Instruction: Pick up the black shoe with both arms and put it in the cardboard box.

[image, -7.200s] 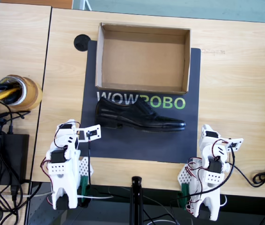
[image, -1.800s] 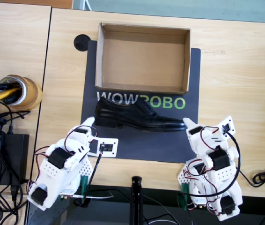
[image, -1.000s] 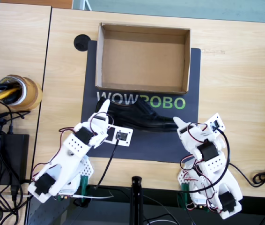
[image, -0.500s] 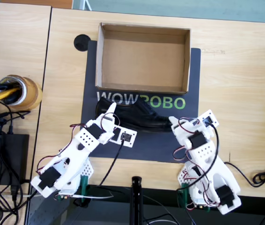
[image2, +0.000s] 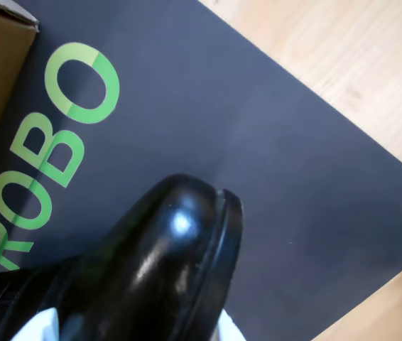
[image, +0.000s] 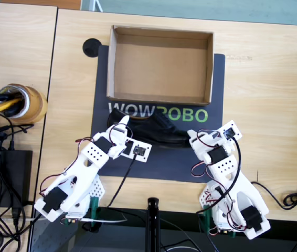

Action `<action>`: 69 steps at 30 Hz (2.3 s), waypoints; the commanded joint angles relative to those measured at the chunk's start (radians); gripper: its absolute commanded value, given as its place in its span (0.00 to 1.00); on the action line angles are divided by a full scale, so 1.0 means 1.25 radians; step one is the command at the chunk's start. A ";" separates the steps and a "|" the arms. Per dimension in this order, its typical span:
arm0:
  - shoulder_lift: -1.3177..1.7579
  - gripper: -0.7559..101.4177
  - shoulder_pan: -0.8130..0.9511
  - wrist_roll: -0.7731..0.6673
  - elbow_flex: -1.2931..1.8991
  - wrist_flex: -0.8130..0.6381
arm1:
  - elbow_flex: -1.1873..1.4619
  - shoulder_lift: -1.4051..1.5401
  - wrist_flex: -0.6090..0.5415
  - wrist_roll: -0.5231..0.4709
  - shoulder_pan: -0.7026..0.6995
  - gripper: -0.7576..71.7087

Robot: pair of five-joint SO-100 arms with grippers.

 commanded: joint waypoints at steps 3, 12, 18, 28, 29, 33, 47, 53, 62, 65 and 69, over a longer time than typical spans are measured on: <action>0.020 0.45 -0.022 0.017 0.009 -0.016 | 0.020 -0.037 -0.040 -0.010 -0.006 0.24; 0.064 0.11 -0.026 0.093 0.001 -0.015 | -0.042 0.005 -0.002 -0.011 -0.002 0.01; 0.136 0.06 -0.032 0.136 -0.037 0.009 | -0.113 0.043 0.054 -0.018 -0.001 0.01; 0.258 0.01 -0.058 0.196 -0.147 0.037 | -0.274 0.081 0.110 -0.021 0.020 0.01; 0.266 0.01 -0.066 0.205 -0.161 0.033 | -0.295 0.082 0.115 -0.021 0.025 0.01; 0.279 0.01 -0.109 0.245 -0.218 -0.005 | -0.374 0.077 0.119 -0.027 0.060 0.01; 0.175 0.01 -0.266 0.293 -0.236 -0.303 | -0.428 0.010 -0.060 -0.023 0.185 0.01; 0.069 0.01 -0.299 0.299 -0.237 -0.442 | -0.437 -0.094 -0.171 -0.029 0.228 0.01; -0.058 0.01 -0.326 0.306 -0.260 -0.616 | -0.434 -0.187 -0.352 -0.027 0.256 0.01; -0.098 0.01 -0.329 0.306 -0.260 -0.686 | -0.425 -0.227 -0.410 -0.026 0.269 0.01; -0.188 0.01 -0.335 0.318 -0.255 -0.822 | -0.420 -0.274 -0.472 -0.017 0.288 0.01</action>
